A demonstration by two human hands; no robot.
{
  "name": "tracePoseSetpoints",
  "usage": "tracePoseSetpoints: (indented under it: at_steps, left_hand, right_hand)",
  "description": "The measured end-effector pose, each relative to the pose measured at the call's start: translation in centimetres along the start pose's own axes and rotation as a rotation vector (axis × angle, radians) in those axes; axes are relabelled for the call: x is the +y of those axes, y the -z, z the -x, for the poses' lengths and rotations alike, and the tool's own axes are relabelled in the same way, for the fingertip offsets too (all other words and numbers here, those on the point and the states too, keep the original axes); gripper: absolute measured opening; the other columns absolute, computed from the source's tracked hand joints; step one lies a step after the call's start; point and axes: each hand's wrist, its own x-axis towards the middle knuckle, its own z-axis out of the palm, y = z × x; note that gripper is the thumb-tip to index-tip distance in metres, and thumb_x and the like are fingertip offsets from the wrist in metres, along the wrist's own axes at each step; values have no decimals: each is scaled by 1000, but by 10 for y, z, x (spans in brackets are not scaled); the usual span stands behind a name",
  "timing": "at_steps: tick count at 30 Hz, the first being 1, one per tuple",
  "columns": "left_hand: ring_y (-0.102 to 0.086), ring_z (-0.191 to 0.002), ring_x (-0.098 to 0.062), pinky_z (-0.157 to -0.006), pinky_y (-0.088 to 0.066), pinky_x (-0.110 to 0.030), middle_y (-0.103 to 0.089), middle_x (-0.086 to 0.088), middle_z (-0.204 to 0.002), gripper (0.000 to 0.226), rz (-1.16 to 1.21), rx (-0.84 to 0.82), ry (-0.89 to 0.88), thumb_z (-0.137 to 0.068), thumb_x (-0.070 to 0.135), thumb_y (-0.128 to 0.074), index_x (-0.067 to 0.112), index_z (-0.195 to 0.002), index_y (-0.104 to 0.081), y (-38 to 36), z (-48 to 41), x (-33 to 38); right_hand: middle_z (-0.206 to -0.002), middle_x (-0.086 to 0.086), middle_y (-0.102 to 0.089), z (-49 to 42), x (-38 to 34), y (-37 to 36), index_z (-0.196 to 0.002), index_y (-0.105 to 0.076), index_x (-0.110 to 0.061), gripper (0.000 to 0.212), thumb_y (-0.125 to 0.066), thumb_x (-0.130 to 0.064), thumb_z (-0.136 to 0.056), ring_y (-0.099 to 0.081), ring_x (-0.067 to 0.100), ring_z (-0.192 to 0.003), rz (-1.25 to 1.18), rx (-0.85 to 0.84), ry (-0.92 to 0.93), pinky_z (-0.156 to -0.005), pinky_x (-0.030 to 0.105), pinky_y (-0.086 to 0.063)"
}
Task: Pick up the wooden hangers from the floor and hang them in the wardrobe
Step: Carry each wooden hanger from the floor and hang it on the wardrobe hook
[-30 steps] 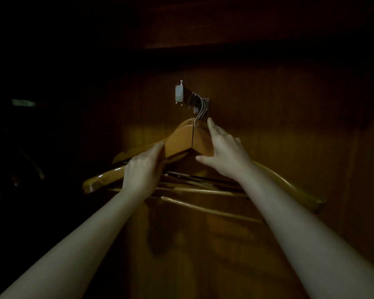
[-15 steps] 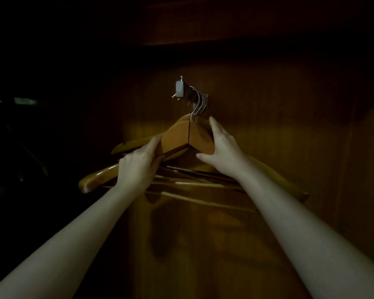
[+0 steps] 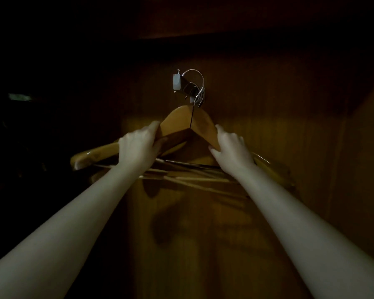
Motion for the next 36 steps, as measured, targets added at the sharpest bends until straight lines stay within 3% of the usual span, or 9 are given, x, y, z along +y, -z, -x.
tracePoseSetpoints:
  at_steps: [2,5,12,17,21,24,27,30,36]
  left_hand:
    - [-63,-86,-24,-60,-42,-30,-65,-8,-104,41,-4,-41,4,-95,32,-48,17,-132,-43,3,5,-3]
    - [-58,-114,-29,-81,-51,-39,-56,-10,-130,53,51,-125,34,-94,28,-50,17,-143,-32,-1,24,-4]
    - [-44,-128,-28,-98,-44,-40,-48,-11,-137,49,201,-183,36,-96,20,-47,15,-142,-32,-7,11,-4]
    - [-51,-119,-27,-98,-46,-46,-52,-9,-130,44,280,-251,52,-94,15,-48,17,-137,-37,-13,-7,-8]
    - [-39,-134,-24,-109,-38,-44,-42,-5,-145,58,349,-304,47,-91,8,-52,22,-143,-30,-20,4,-13]
    - [-43,-131,-25,-107,-40,-45,-46,-6,-141,58,357,-330,49,-91,8,-51,22,-143,-30,-19,1,-15]
    - [-49,-123,-27,-104,-40,-49,-53,-7,-131,51,320,-342,108,-93,9,-48,23,-139,-33,-16,-2,-12]
    - [-47,-121,-26,-109,-30,-50,-55,-5,-123,43,237,-314,175,-95,10,-43,24,-134,-34,-17,2,-2]
    - [-46,-123,-27,-109,-30,-51,-51,-6,-127,51,164,-389,245,-90,3,-48,22,-135,-30,-18,-3,6]
  right_hand:
    - [-125,16,-58,1,-1,0,-146,-26,-9,63,-58,-17,-92,-56,35,-115,-47,-37,5,-93,39,-48]
    - [-132,13,-53,5,0,-3,-148,-18,-13,68,-57,-16,-92,-53,33,-120,-34,-80,40,-98,40,-45]
    - [-129,13,-56,0,1,-2,-145,-26,-11,62,-57,-19,-92,-56,32,-116,-29,-43,34,-94,41,-47]
    - [-124,11,-59,-7,-1,2,-140,-33,-12,55,-57,-19,-92,-58,33,-113,-32,-27,-1,-88,42,-49]
    - [-136,13,-49,0,-1,-7,-147,-18,-11,68,-57,-21,-92,-52,33,-122,-22,-93,-21,-94,42,-46]
    - [-145,13,-39,3,-1,-12,-150,-9,-11,76,-56,-25,-92,-43,31,-130,-13,-85,-44,-103,40,-40]
    - [-151,13,-31,5,-2,-15,-150,-4,-12,81,-56,-31,-91,-34,30,-137,14,-72,-61,-111,42,-31]
    - [-151,13,-29,5,-2,-15,-150,-4,-12,80,-55,-30,-92,-32,31,-138,30,-69,-63,-111,42,-30]
    - [-152,14,-28,1,-4,-13,-150,-1,-11,80,-55,-26,-93,-31,31,-138,24,-111,-111,-113,43,-25]
